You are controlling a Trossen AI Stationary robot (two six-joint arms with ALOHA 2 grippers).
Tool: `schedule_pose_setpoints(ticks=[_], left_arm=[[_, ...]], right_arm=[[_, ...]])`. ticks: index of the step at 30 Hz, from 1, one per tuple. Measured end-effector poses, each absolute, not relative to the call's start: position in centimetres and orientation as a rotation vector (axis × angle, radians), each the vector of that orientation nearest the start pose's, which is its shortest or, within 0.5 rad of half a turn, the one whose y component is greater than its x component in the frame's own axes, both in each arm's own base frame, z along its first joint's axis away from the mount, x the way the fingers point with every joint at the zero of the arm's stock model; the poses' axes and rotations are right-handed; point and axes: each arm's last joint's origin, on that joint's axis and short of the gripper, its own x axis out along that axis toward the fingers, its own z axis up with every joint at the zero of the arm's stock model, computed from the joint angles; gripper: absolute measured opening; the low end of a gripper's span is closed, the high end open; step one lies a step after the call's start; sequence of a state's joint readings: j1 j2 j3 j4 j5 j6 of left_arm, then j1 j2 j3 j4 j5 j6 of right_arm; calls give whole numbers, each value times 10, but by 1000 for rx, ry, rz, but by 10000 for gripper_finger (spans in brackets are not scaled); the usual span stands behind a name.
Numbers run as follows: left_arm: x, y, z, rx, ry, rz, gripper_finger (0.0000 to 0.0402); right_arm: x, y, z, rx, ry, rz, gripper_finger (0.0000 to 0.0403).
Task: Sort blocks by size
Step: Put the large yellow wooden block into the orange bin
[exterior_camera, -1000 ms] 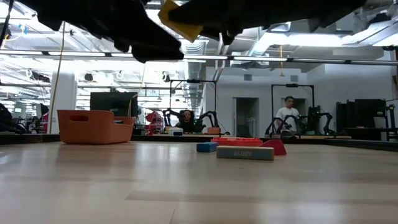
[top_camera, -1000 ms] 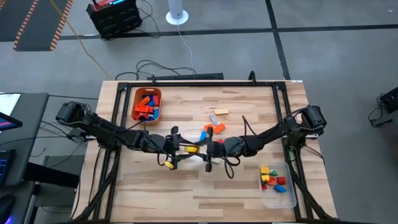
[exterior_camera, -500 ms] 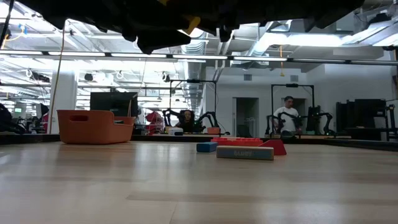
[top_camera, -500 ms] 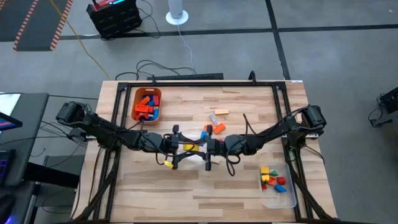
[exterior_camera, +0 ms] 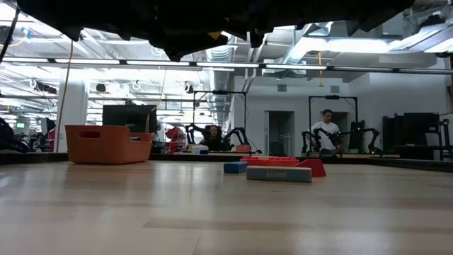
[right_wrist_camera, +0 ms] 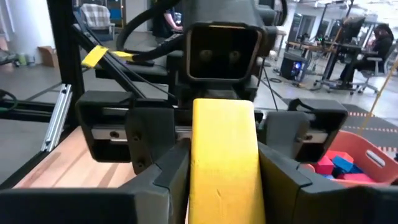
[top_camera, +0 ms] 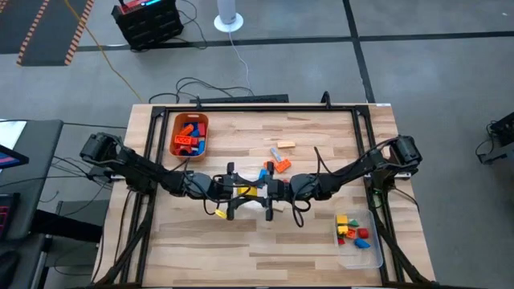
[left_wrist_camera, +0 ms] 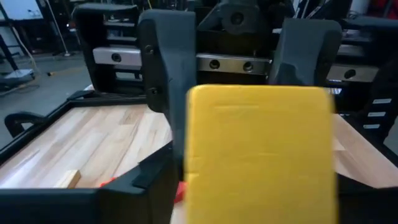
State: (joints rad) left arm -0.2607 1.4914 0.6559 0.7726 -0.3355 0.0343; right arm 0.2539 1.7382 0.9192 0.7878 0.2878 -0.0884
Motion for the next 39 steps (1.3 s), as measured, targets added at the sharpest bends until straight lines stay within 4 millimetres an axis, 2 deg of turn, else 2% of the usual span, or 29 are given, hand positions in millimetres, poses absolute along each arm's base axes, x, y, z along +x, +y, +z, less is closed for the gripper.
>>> schedule_pose_setpoints(ticks=[6,9,13,18,23,26,31,35,39], left_arm=[[295,-69,217,56,75,77,127],[295,-69,216,37,84,76,125],[295,-69,216,30,91,80,126],[291,-66,223,54,97,109,145],[281,-61,230,86,152,174,134],[270,-53,232,81,237,286,132],[242,-22,220,69,480,642,146],[217,6,210,61,642,895,147],[201,31,205,26,726,1069,143]], right_arm=[[362,80,219,-23,79,-48,210],[361,80,218,-21,90,-49,229],[357,79,226,-33,101,-49,238],[342,75,242,-55,172,-50,239],[325,76,252,-29,264,-43,239],[318,79,241,3,382,-77,240],[314,82,195,51,591,-170,240],[315,90,162,81,661,-194,240],[322,95,145,83,662,-189,240]])
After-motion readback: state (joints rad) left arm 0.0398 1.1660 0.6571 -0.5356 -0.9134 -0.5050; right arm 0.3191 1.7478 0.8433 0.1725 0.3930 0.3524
